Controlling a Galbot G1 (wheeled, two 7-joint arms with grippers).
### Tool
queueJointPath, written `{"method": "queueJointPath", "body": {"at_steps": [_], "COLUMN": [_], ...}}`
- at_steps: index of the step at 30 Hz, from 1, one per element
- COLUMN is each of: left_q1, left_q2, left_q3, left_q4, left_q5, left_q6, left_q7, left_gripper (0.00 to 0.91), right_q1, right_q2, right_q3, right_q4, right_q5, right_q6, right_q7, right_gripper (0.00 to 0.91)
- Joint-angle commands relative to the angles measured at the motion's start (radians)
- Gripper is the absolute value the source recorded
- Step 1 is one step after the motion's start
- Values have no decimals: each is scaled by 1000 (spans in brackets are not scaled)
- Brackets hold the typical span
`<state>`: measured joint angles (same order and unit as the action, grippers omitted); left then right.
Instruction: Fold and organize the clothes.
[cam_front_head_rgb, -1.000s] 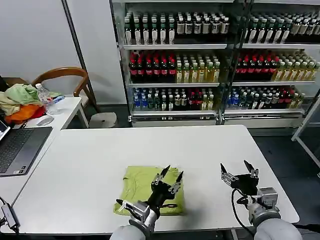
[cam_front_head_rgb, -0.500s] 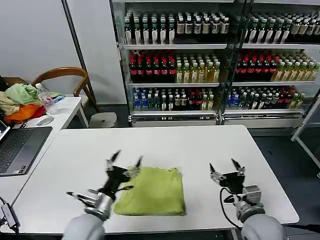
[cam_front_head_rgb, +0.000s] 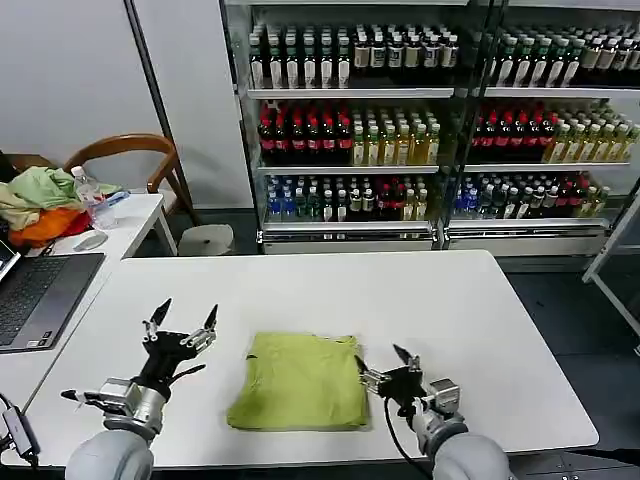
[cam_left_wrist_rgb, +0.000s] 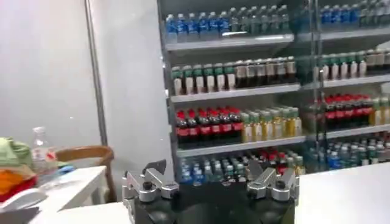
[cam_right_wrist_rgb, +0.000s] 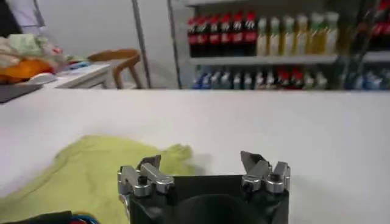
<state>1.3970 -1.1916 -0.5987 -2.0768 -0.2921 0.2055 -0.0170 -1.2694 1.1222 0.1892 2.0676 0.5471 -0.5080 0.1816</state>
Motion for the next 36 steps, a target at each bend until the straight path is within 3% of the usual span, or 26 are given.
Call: {"method": "queueJointPath", "body": {"at_steps": [1, 8, 12, 16, 17, 18, 19, 20, 36], "left_q1": [21, 20, 23, 29, 30, 34, 36, 37, 28], "left_q2": [5, 1, 2, -1, -2, -3, -4, -4, -9], "left_q3": [-58, -48, -49, -49, -49, -48, -48, -48, -30], "left_q4": [6, 10, 17, 26, 26, 26, 26, 27, 40], "left_q5": [-10, -5, -5, -5, -4, -4, -3, -2, 2], "left_q6": [-3, 1, 0, -1, -1, -1, -2, -2, -4], "left_q7": [-4, -11, -15, -22, -24, -25, -26, -27, -38], "left_gripper": [907, 907, 907, 907, 907, 907, 907, 907, 907], "right_q1": [104, 223, 273, 322, 327, 339, 344, 346, 325], "right_q2": [20, 36, 26, 36, 37, 38, 39, 39, 31], "right_q3": [-43, -35, -68, -86, -87, -93, -98, -103, -140], "right_q4": [-146, -214, -258, -312, -321, -335, -345, -352, -359], "right_q5": [147, 149, 155, 161, 164, 168, 169, 169, 205], "right_q6": [-67, -70, -73, -73, -73, -73, -73, -74, -74], "right_q7": [-6, -53, -117, -136, -138, -146, -148, -152, -159], "right_gripper": [907, 907, 907, 907, 796, 584, 131, 0, 0]}}
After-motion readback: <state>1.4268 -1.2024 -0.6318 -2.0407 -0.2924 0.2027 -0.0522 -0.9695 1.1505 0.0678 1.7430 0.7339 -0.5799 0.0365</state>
